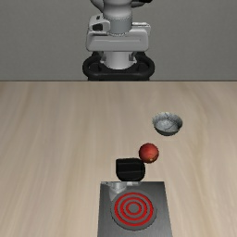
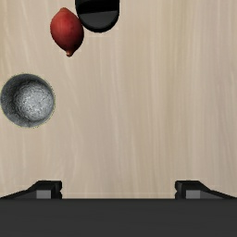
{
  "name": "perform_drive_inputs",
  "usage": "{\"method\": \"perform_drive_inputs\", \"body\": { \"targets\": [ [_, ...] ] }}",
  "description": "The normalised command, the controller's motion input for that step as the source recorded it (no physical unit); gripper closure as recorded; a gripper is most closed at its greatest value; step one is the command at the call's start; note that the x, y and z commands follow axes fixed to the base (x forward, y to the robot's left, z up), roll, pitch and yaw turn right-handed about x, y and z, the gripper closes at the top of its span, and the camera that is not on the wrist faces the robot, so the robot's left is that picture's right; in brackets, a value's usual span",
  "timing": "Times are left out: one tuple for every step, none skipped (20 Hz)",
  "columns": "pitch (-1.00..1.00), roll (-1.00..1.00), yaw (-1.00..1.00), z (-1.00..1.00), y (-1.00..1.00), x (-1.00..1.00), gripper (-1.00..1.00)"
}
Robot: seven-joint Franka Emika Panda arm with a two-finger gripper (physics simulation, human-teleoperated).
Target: Pick up the onion and place it on the akita black bowl with the stove turned on
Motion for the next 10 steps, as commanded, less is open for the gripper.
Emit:
{"method": "perform_drive_inputs", "body": {
  "targets": [
    [0.0, 0.0, 0.0, 0.0, 0.0, 1.0, -1.0],
    [0.0, 0.0, 0.0, 0.0, 0.0, 1.0, -1.0],
    [0.0, 0.0, 0.0, 0.0, 0.0, 1.0, -1.0],
    [0.0, 0.0, 0.0, 0.0, 0.0, 1.0, -1.0],
    [0.0, 0.0, 0.0, 0.0, 0.0, 1.0, -1.0],
    [0.0, 0.0, 0.0, 0.0, 0.0, 1.0, -1.0],
    [0.0, 0.0, 0.0, 0.0, 0.0, 1.0, -1.0],
    [0.0, 0.0, 0.0, 0.0, 0.0, 1.0, -1.0],
    [0.0, 0.0, 0.0, 0.0, 0.0, 1.0, -1.0],
    [0.0, 0.0, 0.0, 0.0, 0.0, 1.0, -1.0]
  ]
}}
